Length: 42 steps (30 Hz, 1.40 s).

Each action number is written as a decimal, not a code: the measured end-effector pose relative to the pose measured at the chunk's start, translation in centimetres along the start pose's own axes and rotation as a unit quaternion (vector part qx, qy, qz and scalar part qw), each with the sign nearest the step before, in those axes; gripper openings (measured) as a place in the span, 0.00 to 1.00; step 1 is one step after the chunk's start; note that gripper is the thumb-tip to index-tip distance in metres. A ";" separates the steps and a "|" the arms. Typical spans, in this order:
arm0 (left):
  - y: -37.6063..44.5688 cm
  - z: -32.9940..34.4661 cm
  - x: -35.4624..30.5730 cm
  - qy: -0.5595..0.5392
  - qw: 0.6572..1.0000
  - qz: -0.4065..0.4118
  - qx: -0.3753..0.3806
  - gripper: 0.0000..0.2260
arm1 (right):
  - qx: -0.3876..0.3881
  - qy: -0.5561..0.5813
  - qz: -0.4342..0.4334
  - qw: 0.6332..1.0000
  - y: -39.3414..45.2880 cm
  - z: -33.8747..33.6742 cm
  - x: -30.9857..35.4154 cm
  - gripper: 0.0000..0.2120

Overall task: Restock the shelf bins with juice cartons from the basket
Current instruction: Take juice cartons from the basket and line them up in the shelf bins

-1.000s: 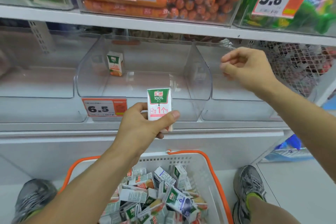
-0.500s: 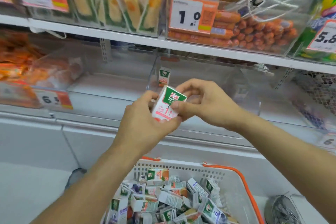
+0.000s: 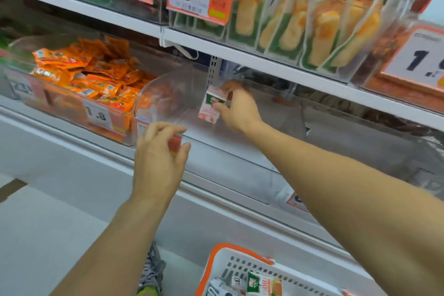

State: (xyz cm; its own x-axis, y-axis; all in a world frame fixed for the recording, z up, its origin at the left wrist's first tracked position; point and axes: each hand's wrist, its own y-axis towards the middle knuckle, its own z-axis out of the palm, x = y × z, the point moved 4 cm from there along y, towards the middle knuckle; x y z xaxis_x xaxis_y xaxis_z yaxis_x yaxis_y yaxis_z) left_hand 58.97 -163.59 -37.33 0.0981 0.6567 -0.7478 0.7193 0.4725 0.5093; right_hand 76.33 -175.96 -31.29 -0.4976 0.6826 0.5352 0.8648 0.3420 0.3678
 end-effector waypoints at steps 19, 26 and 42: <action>-0.3 0.9 0.9 -0.002 0.997 0.073 -0.020 0.11 | 0.035 -0.058 0.057 0.996 8.3 8.2 -0.9 0.29; -1.1 0.4 -0.6 -0.034 0.999 0.020 0.012 0.14 | 0.045 0.165 -0.018 0.985 -5.0 -4.0 4.0 0.17; -24.9 13.4 -0.7 0.201 0.707 -0.039 0.678 0.27 | 0.364 0.008 0.167 0.916 -40.0 -3.3 -19.1 0.12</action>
State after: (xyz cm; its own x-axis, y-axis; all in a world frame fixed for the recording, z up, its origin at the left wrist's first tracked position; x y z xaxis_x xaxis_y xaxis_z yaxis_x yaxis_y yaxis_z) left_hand 50.22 -183.65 -55.19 0.0143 0.9018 -0.4319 0.7364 -0.3017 -0.6056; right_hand 51.06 -204.80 -53.77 -0.1922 0.8204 0.5385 0.7830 0.4590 -0.4197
